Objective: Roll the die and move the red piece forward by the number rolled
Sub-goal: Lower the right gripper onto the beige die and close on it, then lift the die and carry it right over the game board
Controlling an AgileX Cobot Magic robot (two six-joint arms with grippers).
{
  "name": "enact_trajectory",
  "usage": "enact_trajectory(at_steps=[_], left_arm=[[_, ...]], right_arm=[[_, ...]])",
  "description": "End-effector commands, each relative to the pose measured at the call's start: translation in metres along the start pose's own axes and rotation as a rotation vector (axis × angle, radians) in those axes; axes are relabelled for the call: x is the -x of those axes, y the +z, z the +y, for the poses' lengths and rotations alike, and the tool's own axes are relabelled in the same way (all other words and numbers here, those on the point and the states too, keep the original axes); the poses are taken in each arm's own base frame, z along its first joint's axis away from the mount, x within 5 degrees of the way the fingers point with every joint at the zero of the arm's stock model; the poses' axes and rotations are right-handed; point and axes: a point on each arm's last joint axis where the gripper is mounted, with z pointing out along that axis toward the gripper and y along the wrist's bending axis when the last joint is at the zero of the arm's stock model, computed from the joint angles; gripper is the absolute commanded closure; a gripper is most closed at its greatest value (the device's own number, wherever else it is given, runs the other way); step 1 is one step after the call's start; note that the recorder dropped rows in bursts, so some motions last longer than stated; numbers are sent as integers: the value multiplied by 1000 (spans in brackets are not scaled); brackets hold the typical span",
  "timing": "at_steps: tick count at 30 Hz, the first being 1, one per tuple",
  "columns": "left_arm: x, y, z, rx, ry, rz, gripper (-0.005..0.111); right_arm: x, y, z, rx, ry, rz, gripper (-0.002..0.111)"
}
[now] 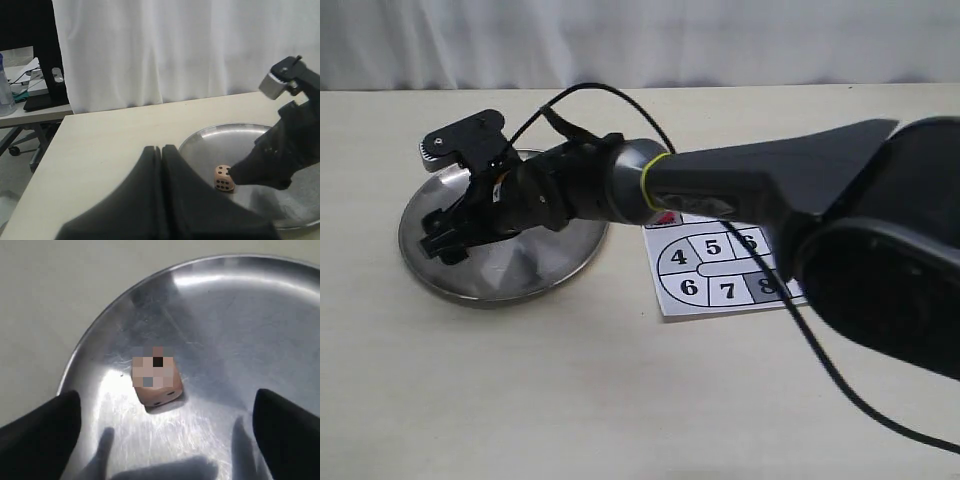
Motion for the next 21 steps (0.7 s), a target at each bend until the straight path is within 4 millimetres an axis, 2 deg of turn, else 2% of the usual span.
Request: enact_trajectory(at_steps=[1,6,9,13,17,21], left_arm=[[1,0,0,-4,-8,-20,107],[1,0,0,-4,-8,-20,107],[1,0,0,-4,-8,-20,107],[1,0,0,-4,-8,-20,107],[1,0,0,-4,-8,-20,107],[1,0,0,-4,-8,-20,107]], right_arm=[[3,21,5,12,-28,42,21],[6,34,8,18,-68,15,21],[2,40,7,17,-89,11,24],[-4,46,6,16,-96,22,47],[-3,45,6,16,-97,16,80],[11,27,7,20,-97,35,102]])
